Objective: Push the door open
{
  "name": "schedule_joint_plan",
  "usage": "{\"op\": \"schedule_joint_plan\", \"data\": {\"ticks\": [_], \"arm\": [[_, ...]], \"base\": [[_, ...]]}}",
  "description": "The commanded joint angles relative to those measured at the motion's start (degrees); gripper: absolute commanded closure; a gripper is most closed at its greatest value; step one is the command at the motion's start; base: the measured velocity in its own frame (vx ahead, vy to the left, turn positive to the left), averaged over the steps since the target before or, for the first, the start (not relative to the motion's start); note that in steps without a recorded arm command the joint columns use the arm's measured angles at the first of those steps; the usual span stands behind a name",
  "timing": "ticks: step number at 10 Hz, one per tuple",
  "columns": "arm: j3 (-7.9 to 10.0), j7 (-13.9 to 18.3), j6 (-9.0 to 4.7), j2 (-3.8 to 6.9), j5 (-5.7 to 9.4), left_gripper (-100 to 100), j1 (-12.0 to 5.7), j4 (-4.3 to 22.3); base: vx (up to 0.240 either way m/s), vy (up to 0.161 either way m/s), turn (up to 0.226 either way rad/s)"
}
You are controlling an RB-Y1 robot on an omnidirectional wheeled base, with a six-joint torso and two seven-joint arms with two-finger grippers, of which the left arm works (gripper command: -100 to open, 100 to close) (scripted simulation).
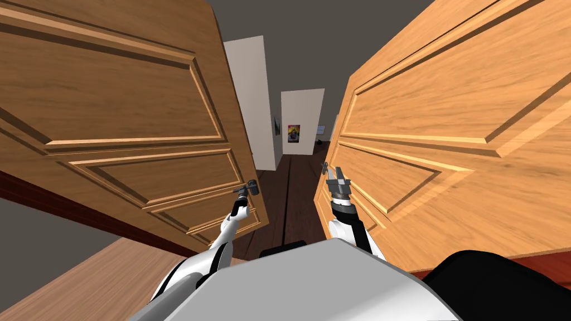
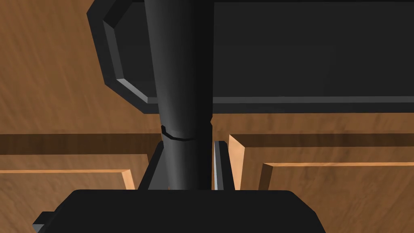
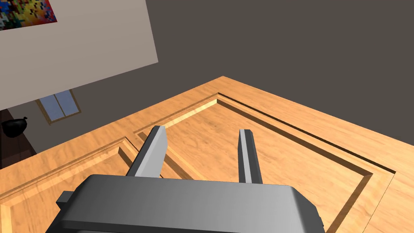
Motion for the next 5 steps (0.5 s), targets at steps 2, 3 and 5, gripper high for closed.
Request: {"op": "schedule_joint_plan", "data": {"ticks": [2, 3, 5], "arm": [[1.08, -0.49, 0.46, 0.09, 0.29, 100, 0.57, -1.39], [1.01, -0.37, 0.44, 0.29, 0.28, 100, 0.53, -1.0], [1.55, -0.24, 0.4, 0.53, 0.05, 100, 0.49, -1.0]], "base": [[0.168, -0.107, 0.06], [0.074, -0.032, 0.043], [0.135, -0.023, 0.08]]}}
